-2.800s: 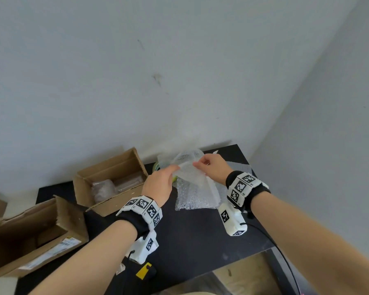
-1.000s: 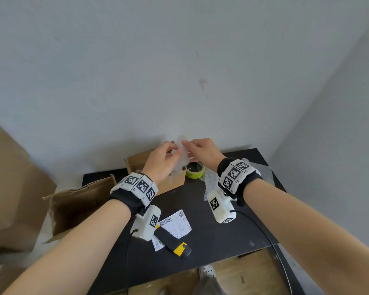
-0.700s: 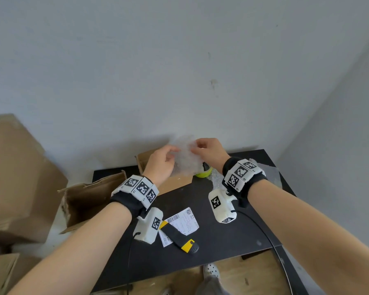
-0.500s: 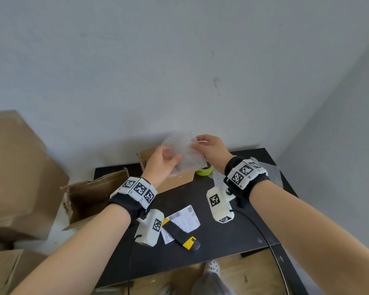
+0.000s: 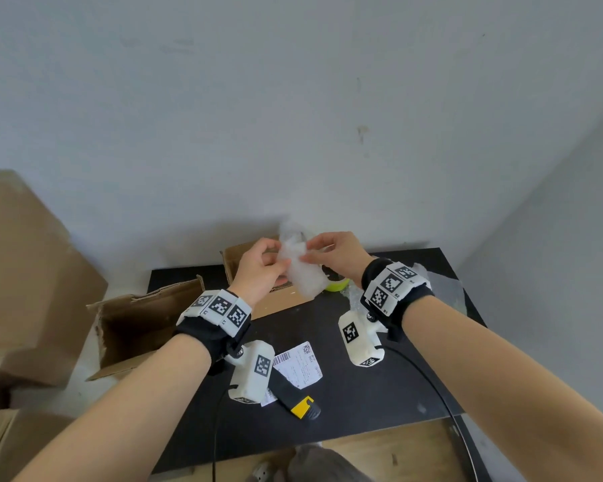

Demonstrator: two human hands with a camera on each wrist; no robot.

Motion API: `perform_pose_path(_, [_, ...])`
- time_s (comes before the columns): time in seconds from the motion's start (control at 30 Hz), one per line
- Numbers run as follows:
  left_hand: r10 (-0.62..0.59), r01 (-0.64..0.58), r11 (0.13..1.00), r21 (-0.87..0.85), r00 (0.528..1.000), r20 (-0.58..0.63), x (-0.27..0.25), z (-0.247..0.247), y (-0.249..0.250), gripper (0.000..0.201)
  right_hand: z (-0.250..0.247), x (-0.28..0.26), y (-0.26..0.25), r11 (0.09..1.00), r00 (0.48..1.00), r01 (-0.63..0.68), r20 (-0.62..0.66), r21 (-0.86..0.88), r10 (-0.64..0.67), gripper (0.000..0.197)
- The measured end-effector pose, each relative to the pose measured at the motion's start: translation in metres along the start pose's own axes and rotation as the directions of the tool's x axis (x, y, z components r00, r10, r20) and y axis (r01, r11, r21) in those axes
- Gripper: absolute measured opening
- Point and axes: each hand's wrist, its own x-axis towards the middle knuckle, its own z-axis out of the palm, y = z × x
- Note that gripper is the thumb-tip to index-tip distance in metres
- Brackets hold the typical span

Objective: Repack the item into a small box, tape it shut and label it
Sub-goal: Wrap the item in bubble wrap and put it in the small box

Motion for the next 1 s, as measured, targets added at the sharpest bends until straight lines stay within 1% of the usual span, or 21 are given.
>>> perform_pose_path(0.07, [0.012, -0.012, 1.0, 0.006, 1.0, -0.001, 0.006, 0.0, -0.001, 0.017, -0.002, 0.009, 0.002, 0.996, 0.999, 0.008, -0.041, -0.084, -0.011, 0.036])
perform_pose_path(0.1, [0.019, -0.019, 1.0, 0.014, 1.0, 0.001, 0.009, 0.0, -0.002, 0.017, -0.004, 0.013, 0.003, 0.998, 0.999, -0.001, -0.038, -0.069, -0.001, 0.05])
perform_pose_path(0.17, [0.032, -0.032, 0.999, 0.039, 0.999, 0.003, 0.015, -0.001, -0.003, 0.017, -0.005, 0.018, 0.003, 0.999, 1.0, 0.013, 0.014, 0.043, -0.014, 0.076])
perform_pose_path(0.2, [0.038, -0.038, 0.998, 0.05, 0.999, 0.001, 0.018, -0.002, -0.004, 0.017, -0.005, 0.021, 0.004, 0.997, 0.998, 0.045, 0.042, 0.057, -0.047, 0.084])
perform_pose_path(0.23, [0.046, -0.046, 0.997, 0.062, 0.999, -0.001, 0.021, -0.002, -0.004, 0.017, -0.006, 0.024, 0.004, 0.996, 0.994, 0.083, 0.067, 0.021, -0.085, 0.089])
perform_pose_path(0.27, [0.054, -0.054, 0.996, 0.077, 0.999, -0.006, 0.024, -0.002, -0.005, 0.017, -0.005, 0.03, 0.006, 0.992, 0.989, 0.119, 0.093, -0.027, -0.116, 0.089])
perform_pose_path(0.3, [0.061, -0.06, 0.994, 0.091, 0.998, -0.014, 0.027, -0.003, -0.005, 0.017, -0.004, 0.033, 0.005, 0.986, 0.984, 0.143, 0.115, -0.085, -0.132, 0.082])
perform_pose_path(0.33, [0.066, -0.063, 0.993, 0.1, 0.998, -0.023, 0.03, -0.003, -0.006, 0.017, -0.002, 0.037, 0.005, 0.977, 0.981, 0.165, 0.126, -0.132, -0.148, 0.071])
perform_pose_path(0.37, [0.068, -0.064, 0.992, 0.106, 0.997, -0.036, 0.033, -0.003, -0.006, 0.017, -0.001, 0.041, 0.005, 0.971, 0.98, 0.174, 0.128, -0.165, -0.154, 0.056])
perform_pose_path(0.43, [0.08, -0.072, 0.991, 0.113, 0.994, -0.07, 0.036, -0.003, -0.009, 0.017, 0.002, 0.047, 0.005, 0.962, 0.978, 0.194, 0.109, -0.192, -0.176, 0.016])
perform_pose_path(0.47, [0.089, -0.076, 0.988, 0.132, 0.991, -0.096, 0.037, -0.003, -0.012, 0.021, 0.002, 0.05, 0.006, 0.96, 0.977, 0.202, 0.105, -0.192, -0.184, 0.001])
perform_pose_path(0.53, [0.105, -0.065, 0.965, 0.252, 0.983, -0.15, 0.037, -0.005, -0.022, 0.031, 0.003, 0.056, 0.01, 0.96, 0.982, 0.183, 0.08, -0.21, -0.169, 0.01])
perform_pose_path(0.57, [0.116, -0.052, 0.933, 0.356, 0.98, -0.161, 0.036, -0.006, -0.029, 0.032, 0.003, 0.058, 0.011, 0.962, 0.986, 0.167, 0.061, -0.218, -0.157, 0.013])
perform_pose_path(0.6, [0.127, -0.039, 0.877, 0.479, 0.98, -0.151, 0.033, -0.006, -0.036, 0.031, 0.003, 0.062, 0.014, 0.961, 0.987, 0.16, 0.042, -0.227, -0.154, 0.015])
perform_pose_path(0.67, [0.133, -0.038, 0.711, 0.702, 0.988, -0.081, 0.029, -0.006, -0.05, 0.027, 0.002, 0.067, 0.015, 0.953, 0.989, 0.141, 0.0, -0.267, -0.147, 0.012])
perform_pose_path(0.7, [0.128, -0.049, 0.632, 0.773, 0.991, -0.042, 0.027, -0.006, -0.057, 0.027, 0.003, 0.068, 0.014, 0.949, 0.991, 0.124, -0.012, -0.289, -0.133, 0.01])
perform_pose_path(0.77, [0.122, -0.065, 0.525, 0.848, 0.993, 0.001, 0.024, -0.006, -0.067, 0.029, 0.005, 0.07, 0.016, 0.942, 0.994, 0.099, -0.021, -0.322, -0.111, 0.021])
perform_pose_path(0.83, [0.107, -0.055, 0.464, 0.884, 0.994, 0.006, 0.023, -0.005, -0.072, 0.033, 0.012, 0.07, 0.021, 0.921, 0.995, 0.079, -0.019, -0.381, -0.093, 0.03])
perform_pose_path(0.9, [0.079, -0.058, 0.385, 0.921, 0.996, 0.03, 0.023, -0.003, -0.075, 0.04, 0.018, 0.067, 0.025, 0.874, 0.993, 0.103, 0.004, -0.475, -0.115, 0.037])
perform_pose_path(0.97, [0.026, -0.086, 0.312, 0.946, 0.996, 0.082, 0.024, 0.0, -0.075, 0.048, 0.02, 0.063, 0.028, 0.818, 0.986, 0.162, 0.067, -0.551, -0.151, 0.054])
perform_pose_path(1.0, [-0.012, -0.104, 0.293, 0.95, 0.994, 0.112, 0.026, 0.001, -0.076, 0.05, 0.02, 0.062, 0.029, 0.796, 0.982, 0.188, 0.089, -0.575, -0.167, 0.062])
